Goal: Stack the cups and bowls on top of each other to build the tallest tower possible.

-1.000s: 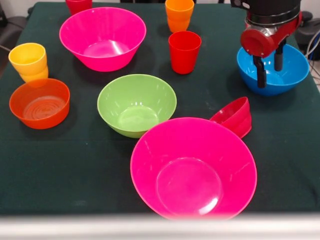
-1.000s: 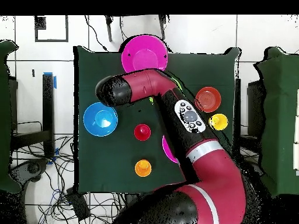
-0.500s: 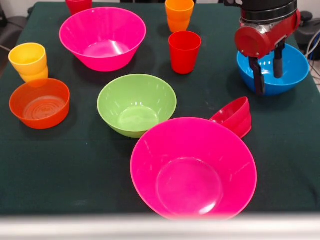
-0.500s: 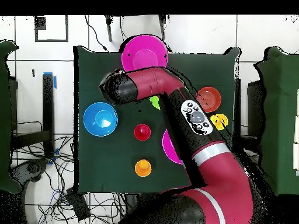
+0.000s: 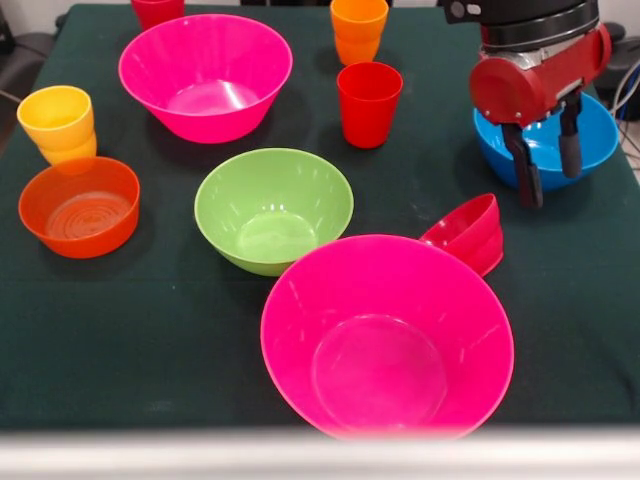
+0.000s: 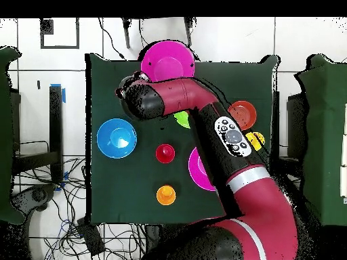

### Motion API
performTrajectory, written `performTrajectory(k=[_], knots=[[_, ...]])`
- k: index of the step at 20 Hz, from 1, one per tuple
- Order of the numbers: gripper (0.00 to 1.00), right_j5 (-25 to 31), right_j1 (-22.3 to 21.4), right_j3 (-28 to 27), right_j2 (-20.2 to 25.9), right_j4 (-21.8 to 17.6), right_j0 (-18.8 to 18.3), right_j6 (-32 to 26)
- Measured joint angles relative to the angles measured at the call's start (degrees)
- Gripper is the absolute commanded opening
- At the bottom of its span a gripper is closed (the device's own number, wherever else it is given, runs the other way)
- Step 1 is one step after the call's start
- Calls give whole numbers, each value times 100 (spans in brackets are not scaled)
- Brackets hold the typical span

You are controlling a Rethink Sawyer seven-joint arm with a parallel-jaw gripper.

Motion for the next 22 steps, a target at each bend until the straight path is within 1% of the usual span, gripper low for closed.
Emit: performTrajectory(k=[5, 9, 15, 22], knots=[[100, -25, -21, -53, -135, 46, 40, 0], [100, -24, -25, -195, -419, 47, 145, 0], [100, -24, -24, -349, -697, 47, 177, 0], [100, -25, -6, -493, -872, 75, 176, 0]])
